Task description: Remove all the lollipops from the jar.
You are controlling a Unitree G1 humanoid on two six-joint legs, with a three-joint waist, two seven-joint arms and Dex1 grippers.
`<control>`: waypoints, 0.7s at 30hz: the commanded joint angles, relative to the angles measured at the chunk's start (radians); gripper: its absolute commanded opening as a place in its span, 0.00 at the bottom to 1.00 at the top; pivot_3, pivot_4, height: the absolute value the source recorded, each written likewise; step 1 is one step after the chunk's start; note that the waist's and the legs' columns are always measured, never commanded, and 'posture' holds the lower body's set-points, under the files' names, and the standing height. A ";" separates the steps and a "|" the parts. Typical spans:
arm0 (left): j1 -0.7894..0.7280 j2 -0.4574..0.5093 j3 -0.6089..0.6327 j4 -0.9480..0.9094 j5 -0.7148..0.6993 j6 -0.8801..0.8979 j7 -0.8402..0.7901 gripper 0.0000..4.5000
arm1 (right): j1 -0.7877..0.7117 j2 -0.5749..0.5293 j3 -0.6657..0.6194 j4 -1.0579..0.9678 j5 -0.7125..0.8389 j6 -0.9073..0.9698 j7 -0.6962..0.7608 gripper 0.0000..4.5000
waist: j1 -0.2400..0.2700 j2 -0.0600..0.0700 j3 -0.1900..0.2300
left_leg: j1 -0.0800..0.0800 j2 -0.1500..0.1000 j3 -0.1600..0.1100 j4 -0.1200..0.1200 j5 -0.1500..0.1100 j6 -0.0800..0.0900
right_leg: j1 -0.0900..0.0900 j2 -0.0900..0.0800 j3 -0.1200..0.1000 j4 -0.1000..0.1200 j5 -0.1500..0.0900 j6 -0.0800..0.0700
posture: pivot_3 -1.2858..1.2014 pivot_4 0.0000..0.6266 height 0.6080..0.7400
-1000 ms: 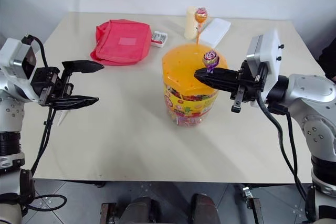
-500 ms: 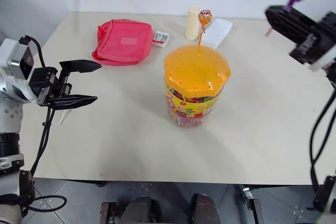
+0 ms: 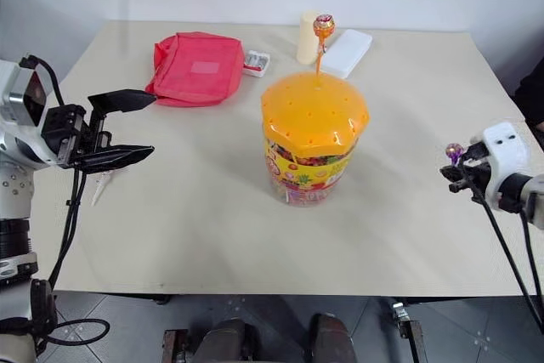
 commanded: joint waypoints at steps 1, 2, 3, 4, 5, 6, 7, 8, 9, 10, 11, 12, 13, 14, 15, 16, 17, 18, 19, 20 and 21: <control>-0.002 0.007 0.021 -0.040 -0.025 0.003 0.014 1.00 | -0.037 0.032 0.027 0.110 -0.080 -0.029 -0.041 0.01 | 0.002 0.000 0.000 | 0.000 0.000 0.000 0.000 0.000 0.000 | 0.000 0.000 0.000 0.000 0.000 0.000 | 0.52 0.24 1.00; -0.004 0.005 0.019 -0.041 -0.026 0.004 0.016 1.00 | -0.045 0.043 0.036 0.137 -0.095 -0.040 -0.044 0.01 | 0.003 0.000 0.000 | 0.000 0.000 0.000 0.000 0.000 0.000 | 0.000 0.000 0.000 0.000 0.000 0.000 | 0.52 0.24 1.00; -0.008 0.004 0.017 -0.040 -0.026 0.006 0.016 1.00 | -0.053 0.052 0.048 0.158 -0.113 -0.052 -0.048 0.01 | 0.002 0.000 0.000 | 0.000 0.000 0.000 0.000 0.000 0.000 | 0.000 0.000 0.000 0.000 0.000 0.000 | 0.52 0.24 1.00; -0.011 0.003 0.014 -0.039 -0.026 0.007 0.017 1.00 | -0.061 0.062 0.053 0.179 -0.121 -0.056 -0.045 0.01 | 0.000 0.001 0.000 | 0.000 0.000 0.000 0.000 0.000 0.000 | 0.000 0.000 0.000 0.000 0.000 0.000 | 0.52 0.24 1.00; -0.018 0.001 0.010 -0.038 -0.025 0.007 0.017 1.00 | -0.071 0.074 0.050 0.198 -0.127 -0.056 -0.052 0.06 | -0.001 0.001 0.000 | 0.000 0.000 0.000 0.000 0.000 0.000 | 0.000 0.000 0.000 0.000 0.000 0.000 | 0.52 0.24 1.00; -0.026 0.000 0.007 -0.037 -0.025 0.007 0.018 1.00 | -0.078 0.082 0.047 0.211 -0.131 -0.054 -0.057 0.12 | -0.001 0.001 0.000 | 0.000 0.000 0.000 0.000 0.000 0.000 | 0.000 0.000 0.000 0.000 0.000 0.000 | 0.52 0.24 1.00; -0.031 -0.002 0.004 -0.037 -0.025 0.008 0.020 1.00 | -0.080 0.088 0.044 0.219 -0.134 -0.054 -0.060 0.16 | -0.001 0.001 0.000 | 0.000 0.000 0.000 0.000 0.000 0.000 | 0.000 0.000 0.000 0.000 0.000 0.000 | 0.52 0.24 1.00; -0.037 -0.002 0.002 -0.034 -0.023 0.008 0.020 1.00 | -0.078 0.091 0.042 0.219 -0.138 -0.056 -0.059 0.23 | -0.001 0.001 0.000 | 0.000 0.000 0.000 0.000 0.000 0.000 | 0.000 0.000 0.000 0.000 0.000 0.000 | 0.52 0.24 1.00; -0.041 -0.002 0.000 -0.032 -0.022 0.009 0.019 1.00 | -0.072 0.093 0.038 0.212 -0.140 -0.056 -0.055 0.32 | -0.002 0.001 0.000 | 0.000 0.000 0.000 0.000 0.000 0.000 | 0.000 0.000 0.000 0.000 0.000 0.000 | 0.52 0.24 1.00; -0.044 -0.002 -0.001 -0.029 -0.021 0.009 0.018 1.00 | -0.060 0.093 0.029 0.195 -0.135 -0.053 -0.050 0.38 | -0.002 0.001 0.000 | 0.000 0.000 0.000 0.000 0.000 0.000 | 0.000 0.000 0.000 0.000 0.000 0.000 | 0.52 0.24 1.00; -0.046 -0.001 -0.002 -0.027 -0.020 0.009 0.017 1.00 | -0.047 0.094 0.016 0.176 -0.131 -0.053 -0.046 0.45 | -0.002 0.001 0.000 | 0.000 0.000 0.000 0.000 0.000 0.000 | 0.000 0.000 0.000 0.000 0.000 0.000 | 0.52 0.24 1.00; -0.048 -0.001 -0.002 -0.025 -0.020 0.009 0.017 1.00 | -0.034 0.094 0.000 0.154 -0.125 -0.052 -0.045 0.53 | -0.002 0.001 0.000 | 0.000 0.000 0.000 0.000 0.000 0.000 | 0.000 0.000 0.000 0.000 0.000 0.000 | 0.52 0.24 1.00; -0.050 0.001 -0.002 -0.024 -0.021 0.008 0.015 1.00 | -0.021 0.093 -0.018 0.131 -0.119 -0.046 -0.046 0.60 | -0.002 0.001 0.000 | 0.000 0.000 0.000 0.000 0.000 0.000 | 0.000 0.000 0.000 0.000 0.000 0.000 | 0.52 0.24 1.00; -0.050 0.002 -0.002 -0.023 -0.021 0.009 0.014 1.00 | -0.006 0.093 -0.038 0.104 -0.112 -0.042 -0.046 0.68 | -0.003 0.001 0.000 | 0.000 0.000 0.000 0.000 0.000 0.000 | 0.000 0.000 0.000 0.000 0.000 0.000 | 0.52 0.24 1.00; -0.050 0.003 -0.002 -0.024 -0.022 0.010 0.016 1.00 | 0.021 0.088 -0.067 0.060 -0.101 -0.041 -0.039 0.75 | -0.001 0.001 0.000 | 0.000 0.000 0.000 0.000 0.000 0.000 | 0.000 0.000 0.000 0.000 0.000 0.000 | 0.52 0.24 1.00; -0.050 0.004 -0.002 -0.024 -0.021 0.012 0.017 1.00 | 0.049 0.083 -0.095 0.013 -0.088 -0.039 -0.026 0.83 | -0.001 0.001 0.000 | 0.000 0.000 0.000 0.000 0.000 0.000 | 0.000 0.000 0.000 0.000 0.000 0.000 | 0.52 0.24 1.00; -0.049 0.004 -0.001 -0.024 -0.021 0.013 0.017 1.00 | 0.080 0.078 -0.123 -0.034 -0.073 -0.037 -0.012 0.91 | 0.001 0.001 0.000 | 0.000 0.000 0.000 0.000 0.000 0.000 | 0.000 0.000 0.000 0.000 0.000 0.000 | 0.52 0.24 1.00; -0.048 0.005 -0.001 -0.023 -0.021 0.012 0.016 1.00 | 0.100 0.077 -0.142 -0.067 -0.062 -0.034 -0.003 0.98 | 0.002 0.001 0.000 | 0.000 0.000 0.000 0.000 0.000 0.000 | 0.000 0.000 0.000 0.000 0.000 0.000 | 0.52 0.24 1.00; -0.048 0.004 -0.001 -0.023 -0.021 0.012 0.016 1.00 | 0.122 0.074 -0.163 -0.099 -0.051 -0.031 0.008 0.99 | 0.001 0.001 0.000 | 0.000 0.000 0.000 0.000 0.000 0.000 | 0.000 0.000 0.000 0.000 0.000 0.000 | 0.52 0.24 1.00; -0.049 0.003 -0.002 -0.022 -0.020 0.012 0.016 1.00 | 0.147 0.068 -0.202 -0.148 -0.027 -0.028 0.031 0.99 | 0.001 0.001 0.000 | 0.000 0.000 0.000 0.000 0.000 0.000 | 0.000 0.000 0.000 0.000 0.000 0.000 | 0.52 0.24 1.00; -0.051 0.001 -0.003 -0.019 -0.019 0.010 0.016 1.00 | 0.163 0.062 -0.250 -0.206 0.006 -0.022 0.058 0.99 | 0.004 0.001 0.000 | 0.000 0.000 0.000 0.000 0.000 0.000 | 0.000 0.000 0.000 0.000 0.000 0.000 | 0.52 0.24 1.00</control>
